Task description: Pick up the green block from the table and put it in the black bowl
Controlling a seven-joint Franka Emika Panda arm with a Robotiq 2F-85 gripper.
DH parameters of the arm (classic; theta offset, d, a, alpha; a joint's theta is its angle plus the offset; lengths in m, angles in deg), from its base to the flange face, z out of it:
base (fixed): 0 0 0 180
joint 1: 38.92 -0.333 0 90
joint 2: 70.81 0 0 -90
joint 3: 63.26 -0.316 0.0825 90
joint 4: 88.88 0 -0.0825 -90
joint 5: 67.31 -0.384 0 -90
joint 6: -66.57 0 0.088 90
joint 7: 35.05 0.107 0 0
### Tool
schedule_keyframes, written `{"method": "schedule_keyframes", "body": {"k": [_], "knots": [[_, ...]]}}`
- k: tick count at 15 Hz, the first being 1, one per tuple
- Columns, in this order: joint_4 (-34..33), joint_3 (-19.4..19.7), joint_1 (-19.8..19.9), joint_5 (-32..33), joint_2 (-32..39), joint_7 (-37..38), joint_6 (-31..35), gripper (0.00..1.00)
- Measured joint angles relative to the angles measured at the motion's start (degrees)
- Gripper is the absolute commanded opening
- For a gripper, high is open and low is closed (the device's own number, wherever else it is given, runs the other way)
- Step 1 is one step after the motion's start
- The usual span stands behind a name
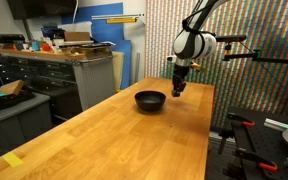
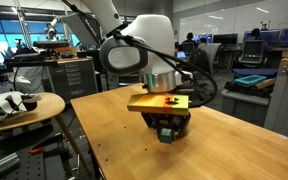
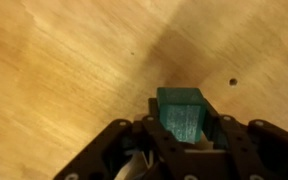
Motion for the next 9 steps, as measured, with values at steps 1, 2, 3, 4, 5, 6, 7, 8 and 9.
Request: {"method": "schedule_keyframes", "body": {"k": [1,2,3,4,5,6,7,8,9], "knots": [[-1.41,1.53,-1.76,2.06,-0.56,2.88,-1.64,0.17],[-3.03,2.85,-3.24,3.95,-1.14,5.35,-3.42,0.17],[-4.72,3.80,-4.34,5.56,-1.70,7.33,-5.14,0.17],[-6.54,2.56,-3.18,9.46,-2.43,10.62,-6.53,0.17],[-8.27,-0.39,-0.40,13.77,-3.34,14.52,-7.94,0.17],[-9.96,-3.55,2.50,16.78,-4.21,17.30,-9.65,0.17],[-11.53,-6.78,5.43,18.60,-4.95,19.06,-11.50,0.17],[-12.95,-9.85,8.01,19.28,-5.46,19.96,-13.29,0.17],[-14.18,-12.67,10.21,19.43,-5.72,20.52,-14.83,0.17]]}}
